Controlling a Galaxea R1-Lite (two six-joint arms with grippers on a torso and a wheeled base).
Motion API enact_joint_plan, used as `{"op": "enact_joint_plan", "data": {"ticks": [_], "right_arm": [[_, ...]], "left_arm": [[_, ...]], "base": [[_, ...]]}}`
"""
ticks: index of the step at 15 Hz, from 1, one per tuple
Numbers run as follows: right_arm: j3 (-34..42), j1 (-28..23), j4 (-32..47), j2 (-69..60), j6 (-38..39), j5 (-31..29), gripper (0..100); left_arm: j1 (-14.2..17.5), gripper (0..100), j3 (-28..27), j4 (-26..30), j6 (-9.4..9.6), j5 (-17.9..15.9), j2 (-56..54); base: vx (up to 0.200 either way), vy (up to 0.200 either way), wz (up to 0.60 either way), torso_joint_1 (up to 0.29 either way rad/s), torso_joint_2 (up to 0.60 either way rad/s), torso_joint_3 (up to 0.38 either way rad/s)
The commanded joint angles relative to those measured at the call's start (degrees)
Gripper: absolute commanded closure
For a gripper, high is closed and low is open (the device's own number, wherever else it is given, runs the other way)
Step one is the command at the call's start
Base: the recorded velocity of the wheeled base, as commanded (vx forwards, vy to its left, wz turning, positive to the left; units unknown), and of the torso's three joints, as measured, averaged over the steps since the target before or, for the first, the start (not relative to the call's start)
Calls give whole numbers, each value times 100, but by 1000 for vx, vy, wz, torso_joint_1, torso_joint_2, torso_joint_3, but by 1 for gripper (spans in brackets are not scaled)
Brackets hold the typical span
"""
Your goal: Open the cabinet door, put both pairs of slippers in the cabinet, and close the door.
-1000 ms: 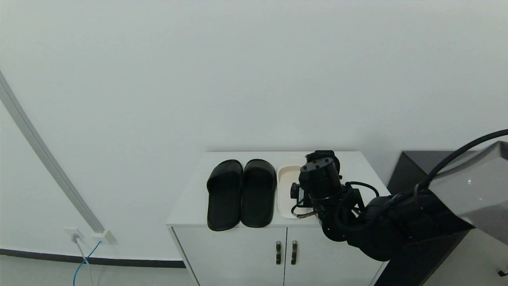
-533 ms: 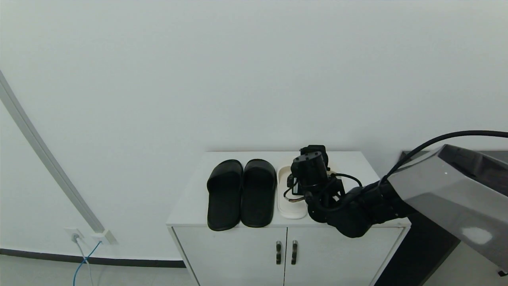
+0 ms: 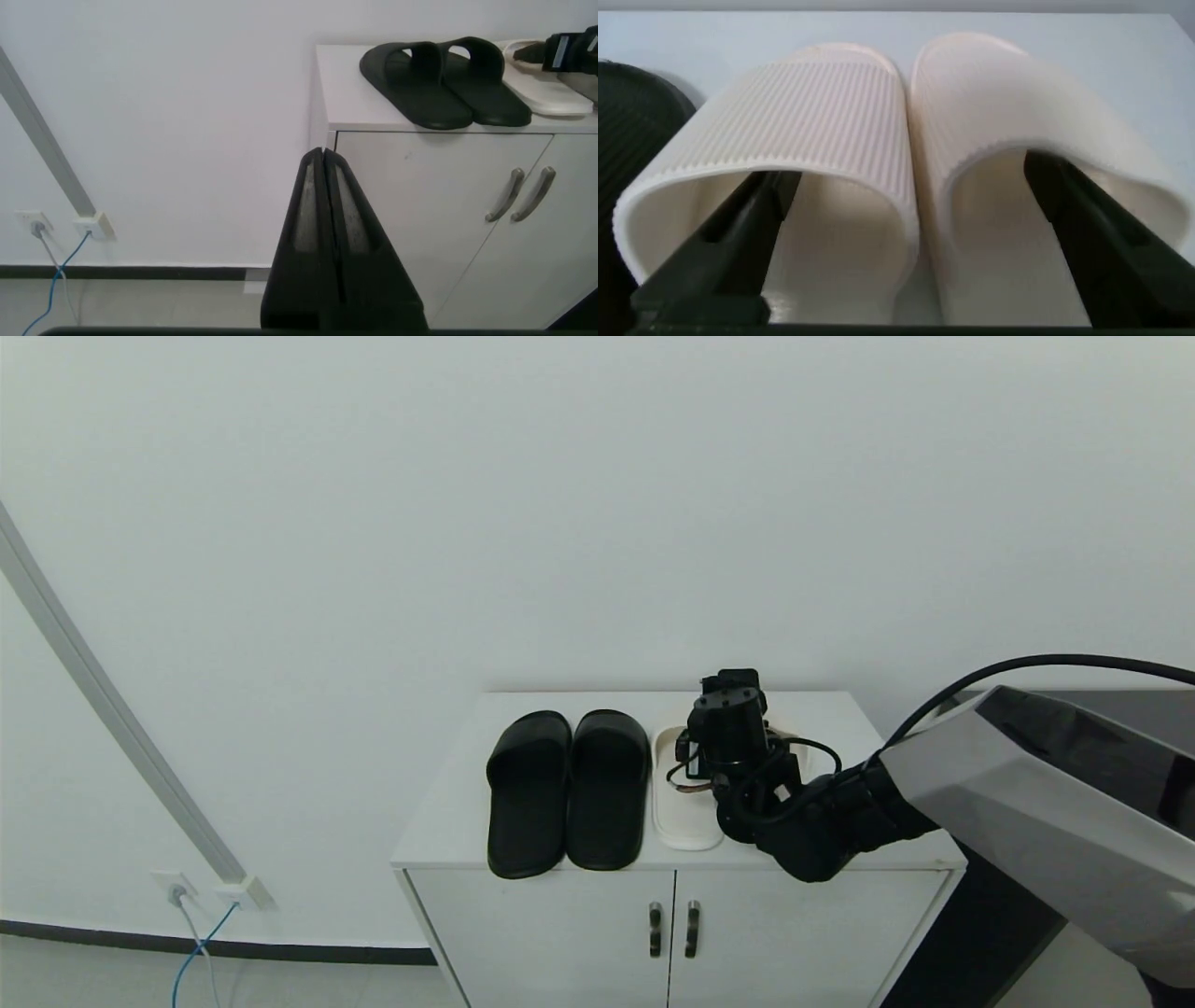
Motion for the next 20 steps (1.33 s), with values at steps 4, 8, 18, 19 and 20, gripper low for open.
{"op": "enact_joint_plan", "data": {"ticks": [4,8,18,19,20], "right_arm": [[37,-6,-3,12,-3,-4,100],[380,11,5,-322,-11,75,100],[3755,328,-548,-3811,-732,3713,100],[3957,337,-540,-4057,-741,4100,100],[4106,337,-548,-4224,-785,4381,100]], "left_arm": [[-1,100,0,-1,-10,1,5],[-1,100,0,-1,-10,1,5],[-1,100,0,-1,16,-16,5],[-1,100,0,-1,16,-16,5],[-1,100,0,-1,25,-25,5]], "base": [[0,0,0,0,0,0],[0,0,0,0,0,0],[0,0,0,0,0,0],[0,0,0,0,0,0],[0,0,0,0,0,0]]}}
